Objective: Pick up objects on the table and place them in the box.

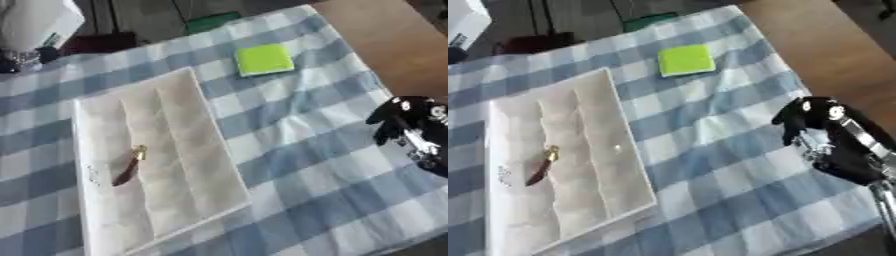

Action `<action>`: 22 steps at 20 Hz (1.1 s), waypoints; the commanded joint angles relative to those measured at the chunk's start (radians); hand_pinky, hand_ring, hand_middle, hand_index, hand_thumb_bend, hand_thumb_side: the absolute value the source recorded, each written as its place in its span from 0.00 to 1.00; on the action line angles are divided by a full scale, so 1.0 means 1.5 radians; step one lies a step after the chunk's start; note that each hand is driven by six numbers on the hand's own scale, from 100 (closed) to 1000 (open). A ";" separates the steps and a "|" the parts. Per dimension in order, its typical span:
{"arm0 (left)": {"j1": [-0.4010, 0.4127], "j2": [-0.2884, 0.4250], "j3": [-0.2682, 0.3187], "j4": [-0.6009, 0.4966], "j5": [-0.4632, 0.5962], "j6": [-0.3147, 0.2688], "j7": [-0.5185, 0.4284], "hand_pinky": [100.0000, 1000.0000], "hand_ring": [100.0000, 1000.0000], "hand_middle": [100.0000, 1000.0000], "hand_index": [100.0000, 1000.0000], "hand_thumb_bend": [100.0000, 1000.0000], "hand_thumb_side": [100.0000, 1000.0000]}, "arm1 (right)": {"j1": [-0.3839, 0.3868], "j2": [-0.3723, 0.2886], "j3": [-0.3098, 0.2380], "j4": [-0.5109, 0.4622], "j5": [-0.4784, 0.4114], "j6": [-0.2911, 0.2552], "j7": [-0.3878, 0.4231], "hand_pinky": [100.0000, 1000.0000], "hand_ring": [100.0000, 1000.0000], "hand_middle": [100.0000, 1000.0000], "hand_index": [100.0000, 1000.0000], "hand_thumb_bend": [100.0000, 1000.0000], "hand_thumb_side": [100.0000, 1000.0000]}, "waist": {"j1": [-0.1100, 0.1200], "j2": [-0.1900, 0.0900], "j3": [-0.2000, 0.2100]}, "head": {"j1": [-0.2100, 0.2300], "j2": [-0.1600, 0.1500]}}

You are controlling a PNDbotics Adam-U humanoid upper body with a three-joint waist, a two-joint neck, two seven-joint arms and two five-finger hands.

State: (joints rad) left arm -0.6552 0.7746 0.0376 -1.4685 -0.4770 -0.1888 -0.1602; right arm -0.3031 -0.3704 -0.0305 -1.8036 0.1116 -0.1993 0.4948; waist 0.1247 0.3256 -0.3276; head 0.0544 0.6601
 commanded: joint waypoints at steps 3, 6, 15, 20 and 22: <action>0.000 0.024 -0.065 -0.126 0.008 -0.030 -0.067 0.58 0.33 0.77 0.94 0.43 0.02 | -0.004 -0.007 -0.003 -0.008 -0.012 -0.001 0.003 0.49 0.40 0.56 0.64 0.00 0.57 | -0.008 -0.020 -0.003 | -0.002 0.002; 0.002 0.025 -0.111 -0.164 -0.023 -0.065 -0.113 0.65 0.35 0.75 0.94 0.48 0.12 | -0.005 -0.008 -0.003 -0.008 -0.014 0.000 0.004 0.49 0.40 0.56 0.64 0.00 0.56 | -0.008 -0.023 -0.003 | -0.006 0.003; 0.006 0.005 -0.185 -0.153 -0.094 -0.144 -0.209 0.76 0.52 0.79 0.93 0.52 0.36 | -0.004 -0.007 -0.002 -0.007 -0.018 0.000 0.005 0.49 0.40 0.56 0.64 0.00 0.56 | -0.011 -0.028 -0.003 | -0.016 0.004; 0.018 -0.001 -0.196 -0.141 -0.101 -0.178 -0.248 0.79 0.57 0.78 0.93 0.53 0.53 | -0.004 -0.007 -0.002 -0.007 -0.019 0.000 0.005 0.49 0.40 0.56 0.64 0.00 0.56 | -0.012 -0.028 -0.003 | -0.019 0.004; 0.034 -0.008 -0.205 -0.135 -0.072 -0.204 -0.292 0.79 0.66 0.83 0.94 0.52 0.87 | -0.005 -0.006 -0.002 -0.007 -0.019 0.000 0.005 0.49 0.40 0.56 0.64 0.00 0.57 | -0.011 -0.028 -0.002 | -0.021 0.003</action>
State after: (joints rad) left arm -0.5968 0.7477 -0.2702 -1.6677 -0.6013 -0.4770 -0.5689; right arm -0.3026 -0.3703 -0.0300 -1.8036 0.0892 -0.1974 0.5008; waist 0.1154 0.3090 -0.3303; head 0.0262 0.6610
